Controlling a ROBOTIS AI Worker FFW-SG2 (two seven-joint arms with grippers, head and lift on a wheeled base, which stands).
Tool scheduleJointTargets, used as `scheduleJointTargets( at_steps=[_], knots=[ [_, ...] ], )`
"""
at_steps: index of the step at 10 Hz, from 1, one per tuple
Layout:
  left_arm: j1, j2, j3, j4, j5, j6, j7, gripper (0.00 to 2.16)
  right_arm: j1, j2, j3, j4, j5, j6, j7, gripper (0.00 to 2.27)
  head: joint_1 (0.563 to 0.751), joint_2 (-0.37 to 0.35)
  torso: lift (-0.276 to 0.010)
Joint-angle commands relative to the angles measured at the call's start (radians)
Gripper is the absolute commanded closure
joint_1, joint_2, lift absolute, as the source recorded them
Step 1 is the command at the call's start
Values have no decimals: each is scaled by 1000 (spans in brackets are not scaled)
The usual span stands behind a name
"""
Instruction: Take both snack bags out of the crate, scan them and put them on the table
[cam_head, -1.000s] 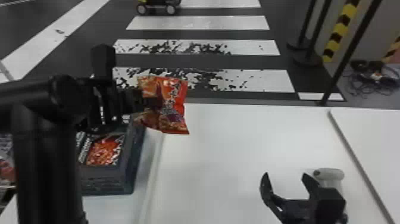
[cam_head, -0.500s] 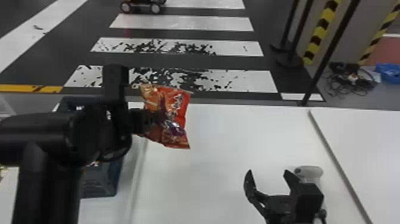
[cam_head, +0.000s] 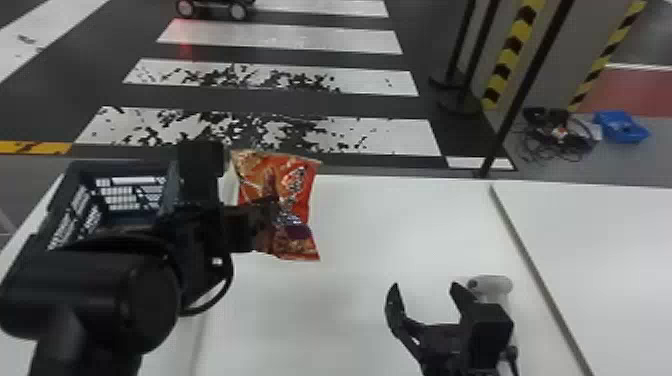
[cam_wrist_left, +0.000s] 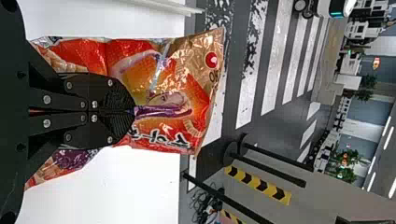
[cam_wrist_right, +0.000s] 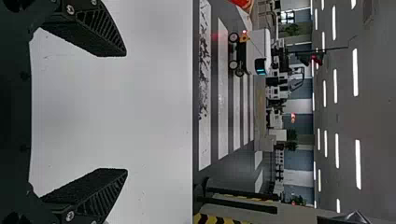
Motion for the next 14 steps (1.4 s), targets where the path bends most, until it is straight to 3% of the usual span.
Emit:
scheduleJointTargets(
  at_steps=[1,4,7,11,12,13,14],
  knots=[
    [53,-4,-16,3,40,-52,11,2138,-19,0,13,13,-2,-2,0,107,695,-82,-91],
    [129,-4,-48,20,117,-123,16,2138,-24,0,17,13,-2,2,0,107,695,-113,-91],
    [193,-4,-63,23,159,-123,33,2142,-25,0,19,15,-2,2,0,107,695,-142,-91],
    [224,-4,-53,75,197,-123,18,2142,-27,-2,19,15,-4,2,-2,107,695,-163,-91],
    [221,-4,-45,87,203,-123,-15,1878,-25,-2,19,15,-4,2,-2,107,695,-165,-91],
    [218,-4,-46,86,198,-123,-22,701,-25,-2,19,15,-4,2,-2,107,695,-170,-91],
    [216,-4,-50,78,192,-123,-39,-2,-25,0,19,17,-4,2,-2,107,695,-172,-91]
  ],
)
